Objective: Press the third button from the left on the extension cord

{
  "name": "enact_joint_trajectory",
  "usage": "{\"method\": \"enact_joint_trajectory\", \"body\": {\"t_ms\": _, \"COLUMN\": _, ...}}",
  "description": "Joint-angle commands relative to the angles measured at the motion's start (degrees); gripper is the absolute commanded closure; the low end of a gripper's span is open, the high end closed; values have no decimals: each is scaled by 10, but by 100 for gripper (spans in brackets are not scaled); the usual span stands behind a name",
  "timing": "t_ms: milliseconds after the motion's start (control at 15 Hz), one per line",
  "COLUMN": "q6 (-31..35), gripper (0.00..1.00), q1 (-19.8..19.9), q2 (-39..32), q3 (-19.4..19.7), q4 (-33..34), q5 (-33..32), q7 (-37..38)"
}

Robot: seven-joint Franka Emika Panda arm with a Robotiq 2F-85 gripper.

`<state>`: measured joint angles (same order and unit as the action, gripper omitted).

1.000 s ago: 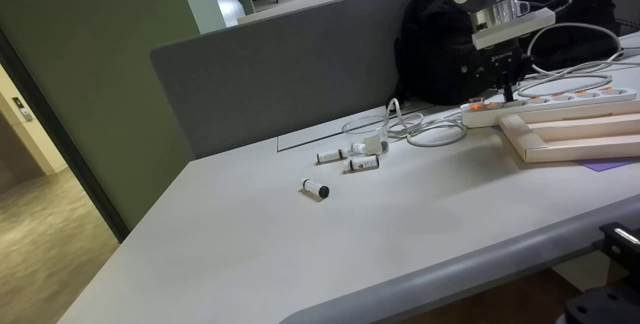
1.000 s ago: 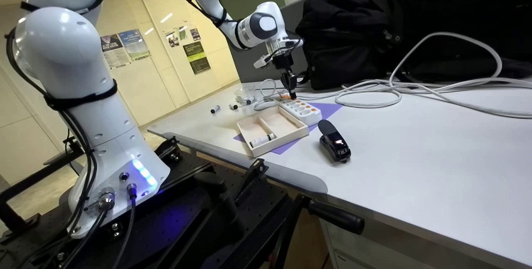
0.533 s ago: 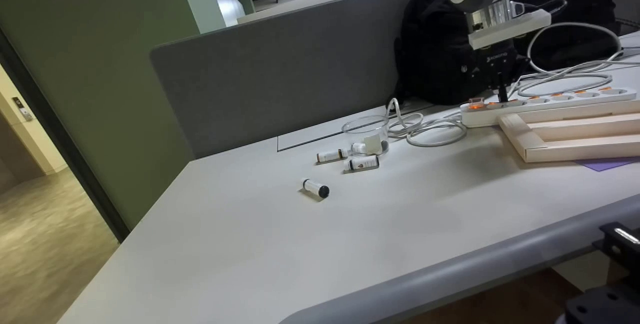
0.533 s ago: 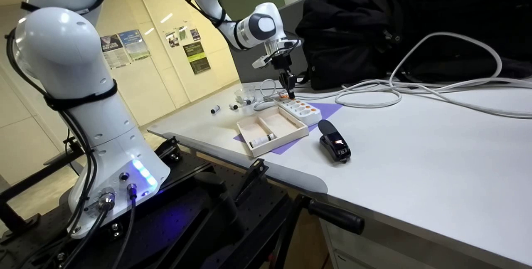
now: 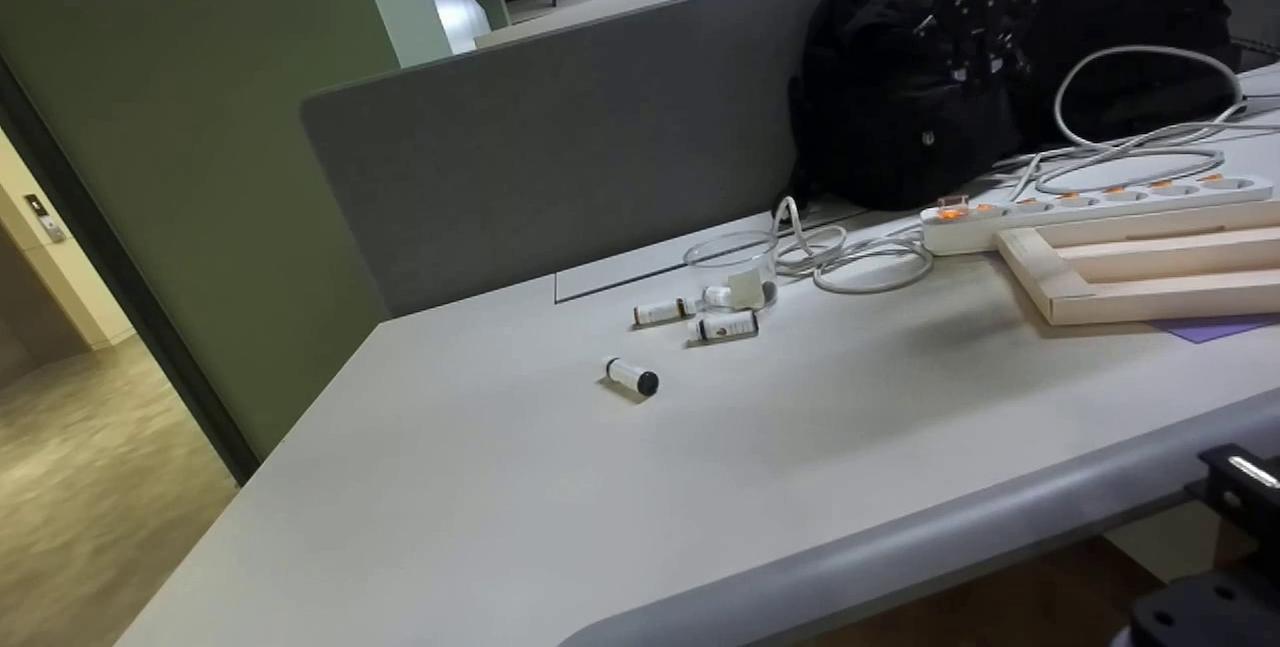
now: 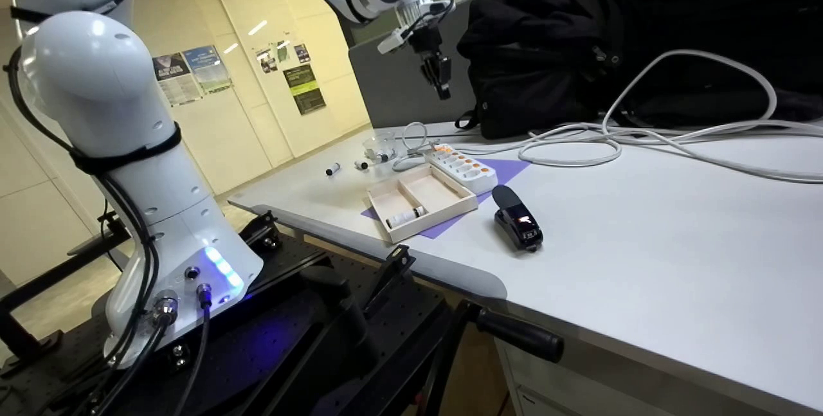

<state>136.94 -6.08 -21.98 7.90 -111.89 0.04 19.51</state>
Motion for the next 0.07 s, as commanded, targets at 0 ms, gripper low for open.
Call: {"method": "enact_joint_trajectory", "body": {"t_ms": 0, "q6": -10, "gripper": 75, "q1": 15, "q2": 14, "q3": -14, "q4": -1, "q5": -7, "q7": -1}}
